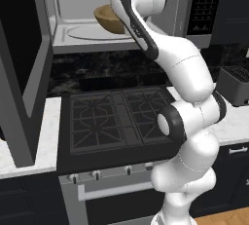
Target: Open the microwave, place the bowl with waffle inside the microwave, then close the microwave door and turn it on.
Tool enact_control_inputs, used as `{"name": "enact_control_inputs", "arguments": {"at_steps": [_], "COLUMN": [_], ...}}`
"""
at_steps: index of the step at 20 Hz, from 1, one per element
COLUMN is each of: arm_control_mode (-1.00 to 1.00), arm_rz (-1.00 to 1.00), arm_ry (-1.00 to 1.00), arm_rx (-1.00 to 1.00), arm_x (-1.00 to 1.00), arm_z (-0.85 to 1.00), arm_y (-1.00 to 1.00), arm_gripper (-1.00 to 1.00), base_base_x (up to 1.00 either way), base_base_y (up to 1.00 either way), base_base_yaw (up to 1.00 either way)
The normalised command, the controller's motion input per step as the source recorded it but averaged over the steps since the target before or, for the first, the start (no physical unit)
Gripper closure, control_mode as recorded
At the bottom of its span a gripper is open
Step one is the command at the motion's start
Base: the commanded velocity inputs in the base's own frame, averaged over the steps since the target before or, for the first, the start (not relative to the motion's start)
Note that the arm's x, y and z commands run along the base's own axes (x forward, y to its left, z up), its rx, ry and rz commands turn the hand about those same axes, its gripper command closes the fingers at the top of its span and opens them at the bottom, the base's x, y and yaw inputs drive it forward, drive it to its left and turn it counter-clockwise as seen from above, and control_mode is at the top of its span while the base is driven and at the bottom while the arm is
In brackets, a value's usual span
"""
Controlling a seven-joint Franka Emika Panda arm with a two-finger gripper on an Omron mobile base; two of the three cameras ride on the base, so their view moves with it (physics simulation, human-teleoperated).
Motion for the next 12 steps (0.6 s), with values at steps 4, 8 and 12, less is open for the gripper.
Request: {"name": "enact_control_inputs", "arguments": {"at_steps": [4,8,12], "arm_control_mode": [-1.0,-1.0,-1.0], "arm_rz": [0.0,0.0,0.0], "arm_ry": [0.0,0.0,-0.01], "arm_rx": [0.0,0.0,0.0], "arm_x": [0.93,0.79,0.74], "arm_z": [-0.34,-0.17,0.0], "arm_y": [0.06,0.06,0.1], "arm_gripper": [1.0,1.0,1.0], "base_base_x": [0.0,0.0,0.0], "base_base_y": [0.0,0.0,0.0], "base_base_yaw": [0.0,0.0,0.0]}}
